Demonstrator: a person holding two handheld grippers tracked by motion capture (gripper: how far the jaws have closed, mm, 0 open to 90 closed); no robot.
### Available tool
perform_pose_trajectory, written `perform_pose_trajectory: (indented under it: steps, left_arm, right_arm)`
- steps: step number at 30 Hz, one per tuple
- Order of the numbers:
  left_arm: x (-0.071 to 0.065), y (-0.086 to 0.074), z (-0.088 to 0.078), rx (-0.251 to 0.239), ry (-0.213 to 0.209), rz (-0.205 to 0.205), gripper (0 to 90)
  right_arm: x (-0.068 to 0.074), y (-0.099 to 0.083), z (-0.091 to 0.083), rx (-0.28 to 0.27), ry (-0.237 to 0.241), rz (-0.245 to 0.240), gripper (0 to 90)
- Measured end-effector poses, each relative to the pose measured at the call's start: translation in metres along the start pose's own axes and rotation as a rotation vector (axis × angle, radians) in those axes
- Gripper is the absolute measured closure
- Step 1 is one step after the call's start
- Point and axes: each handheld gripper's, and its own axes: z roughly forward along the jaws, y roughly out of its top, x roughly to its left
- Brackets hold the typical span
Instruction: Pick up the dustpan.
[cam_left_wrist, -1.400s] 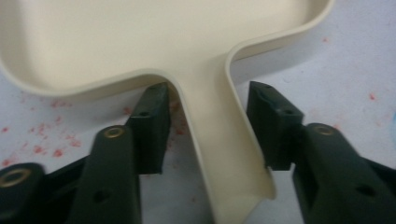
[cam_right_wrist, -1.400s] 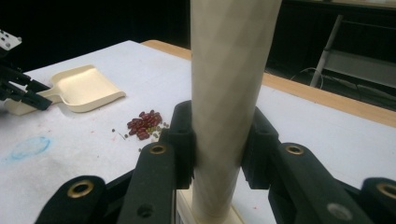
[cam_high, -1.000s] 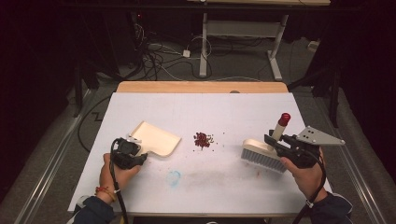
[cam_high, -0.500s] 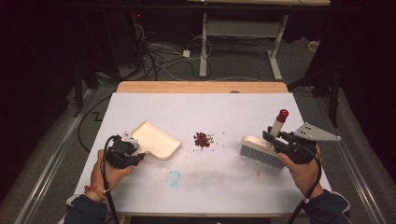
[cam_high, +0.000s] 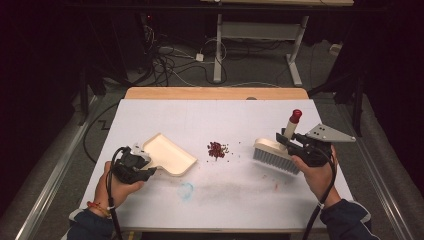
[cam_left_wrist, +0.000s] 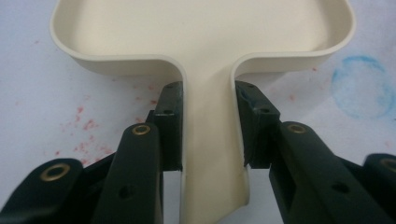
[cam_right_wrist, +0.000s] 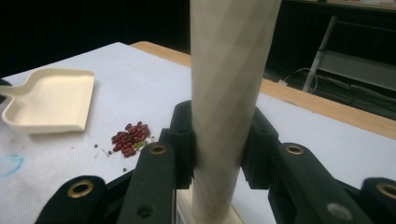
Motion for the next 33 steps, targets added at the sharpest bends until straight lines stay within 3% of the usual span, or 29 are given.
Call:
perform_pose_trajectory:
  steps: [7,23,33]
  left_arm:
    - [-0.010,-0.002,-0.001,0.016,-0.028,0.050,63.9]
    - [-0.017,-0.002,-0.006,0.031,-0.047,0.091,63.9]
    - [-0.022,-0.003,-0.003,0.035,-0.060,0.103,63.9]
  right_arm:
    - [-0.004,0.008,0.010,-0.011,-0.004,0.007,70.2]
    - [-0.007,0.024,0.051,0.006,-0.023,0.024,70.2]
    - [-0.005,0.025,0.059,0.012,-0.035,0.015,70.2]
